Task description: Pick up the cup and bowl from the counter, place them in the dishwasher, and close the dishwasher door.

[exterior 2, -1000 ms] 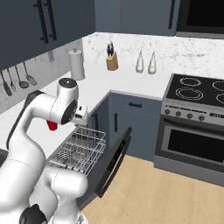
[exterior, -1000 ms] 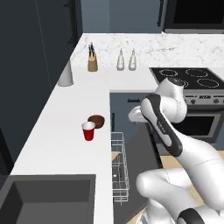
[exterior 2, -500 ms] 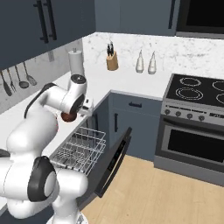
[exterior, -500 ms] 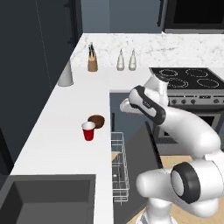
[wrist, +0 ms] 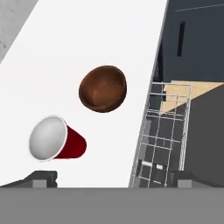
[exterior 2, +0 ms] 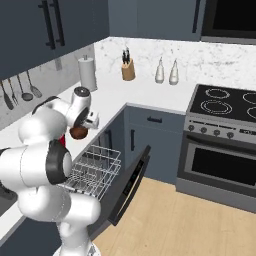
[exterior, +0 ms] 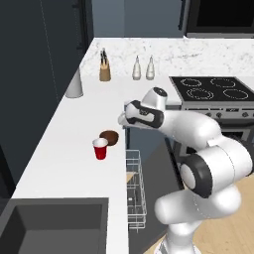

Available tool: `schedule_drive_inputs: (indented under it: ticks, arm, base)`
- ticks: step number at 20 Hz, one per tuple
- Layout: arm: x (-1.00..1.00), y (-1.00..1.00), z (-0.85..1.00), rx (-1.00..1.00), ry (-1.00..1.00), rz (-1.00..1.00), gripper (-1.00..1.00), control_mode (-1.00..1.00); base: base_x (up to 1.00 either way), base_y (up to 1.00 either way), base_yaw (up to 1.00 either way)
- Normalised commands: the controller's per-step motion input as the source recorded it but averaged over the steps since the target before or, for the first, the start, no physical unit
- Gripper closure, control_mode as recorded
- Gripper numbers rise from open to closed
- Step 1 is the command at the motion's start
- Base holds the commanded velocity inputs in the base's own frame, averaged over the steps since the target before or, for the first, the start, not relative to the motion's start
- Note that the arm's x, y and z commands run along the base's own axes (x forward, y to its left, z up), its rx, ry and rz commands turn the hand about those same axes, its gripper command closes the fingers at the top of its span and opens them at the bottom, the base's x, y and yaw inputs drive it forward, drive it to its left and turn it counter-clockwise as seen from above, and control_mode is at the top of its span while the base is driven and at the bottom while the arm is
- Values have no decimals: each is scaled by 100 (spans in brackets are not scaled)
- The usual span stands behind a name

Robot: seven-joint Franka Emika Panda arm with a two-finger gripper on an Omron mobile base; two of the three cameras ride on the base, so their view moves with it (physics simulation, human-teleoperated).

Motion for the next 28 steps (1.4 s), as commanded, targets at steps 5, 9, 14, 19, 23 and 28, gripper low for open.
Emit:
schedule_drive_inputs:
  ticks: [5, 9, 14, 19, 23, 28]
  arm:
    - [47, 30, -25, 0, 5, -12, -100, -100]
    - [35, 4, -15, 0, 5, -5, -100, -100]
    - [27, 0, -14, 0, 5, -2, -100, -100]
    - [29, 1, -23, 0, 5, -3, -100, -100]
    - [34, 0, -29, 0, 6, -3, -100, -100]
    - [37, 5, -31, 0, 7, -4, -100, -100]
  base:
    - [0, 0, 0]
    - [0, 0, 0]
    - [0, 0, 0]
    - [0, 0, 0]
    - [0, 0, 0]
    - [0, 0, 0]
